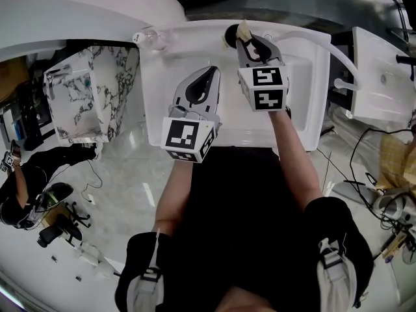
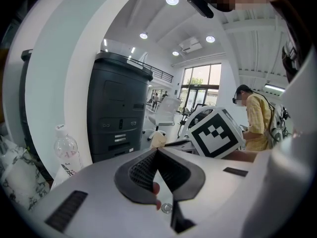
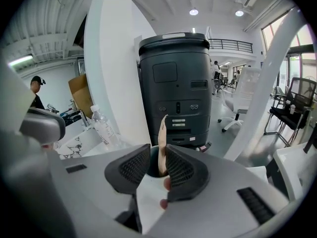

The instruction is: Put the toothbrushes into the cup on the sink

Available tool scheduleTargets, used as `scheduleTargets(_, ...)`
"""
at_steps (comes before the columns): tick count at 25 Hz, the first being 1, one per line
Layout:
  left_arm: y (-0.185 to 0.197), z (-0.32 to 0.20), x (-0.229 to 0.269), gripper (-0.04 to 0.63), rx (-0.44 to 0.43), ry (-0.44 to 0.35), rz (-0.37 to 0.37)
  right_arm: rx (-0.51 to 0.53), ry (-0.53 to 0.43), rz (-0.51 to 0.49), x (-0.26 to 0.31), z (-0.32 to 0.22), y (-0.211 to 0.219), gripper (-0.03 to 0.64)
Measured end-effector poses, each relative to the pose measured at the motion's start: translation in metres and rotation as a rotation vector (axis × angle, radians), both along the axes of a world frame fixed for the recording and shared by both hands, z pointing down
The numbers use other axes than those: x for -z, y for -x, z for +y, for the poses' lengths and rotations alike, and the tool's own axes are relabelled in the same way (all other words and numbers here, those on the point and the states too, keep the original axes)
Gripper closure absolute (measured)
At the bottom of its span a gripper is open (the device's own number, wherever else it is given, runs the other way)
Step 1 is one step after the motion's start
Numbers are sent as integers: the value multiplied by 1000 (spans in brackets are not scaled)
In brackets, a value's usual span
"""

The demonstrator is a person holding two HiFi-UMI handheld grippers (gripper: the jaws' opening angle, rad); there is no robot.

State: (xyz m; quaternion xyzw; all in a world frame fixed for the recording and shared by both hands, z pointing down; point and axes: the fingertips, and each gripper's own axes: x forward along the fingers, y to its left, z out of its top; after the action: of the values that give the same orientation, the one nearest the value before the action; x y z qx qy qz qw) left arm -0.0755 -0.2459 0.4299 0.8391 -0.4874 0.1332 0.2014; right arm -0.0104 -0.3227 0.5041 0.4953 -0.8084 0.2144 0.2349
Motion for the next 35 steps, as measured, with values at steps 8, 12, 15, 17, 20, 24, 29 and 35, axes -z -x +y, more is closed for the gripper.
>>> scheduleTargets(8, -5, 14, 8, 581, 0, -15, -7, -21, -4, -12, 6, 10, -11, 505)
scheduleTargets(12, -9, 23, 12, 581, 0, -26, -13, -28, -10, -7, 10, 16, -20, 505)
scheduleTargets(15, -12, 29, 16, 581, 4, -35, -18, -32, -21, -13, 15, 19, -25, 505)
scheduleTargets(17, -13, 33, 19, 581, 8, -41, -23, -32, -22, -19, 18, 22, -28, 505)
scheduleTargets(20, -13, 38, 23, 581, 17, -51, -29, -32, -27, -31, 21, 27, -31, 505)
scheduleTargets(24, -13, 44, 26, 581, 28, -60, -32, -34, -35, -43, 24, 33, -33, 505)
scheduleTargets(29, -7, 58, 25, 581, 38, -58, -32, -35, -47, -50, 30, 46, -33, 511)
scheduleTargets(35, -4, 73, 26, 581, 31, -60, -22, -57, -51, -43, 34, 66, -36, 531)
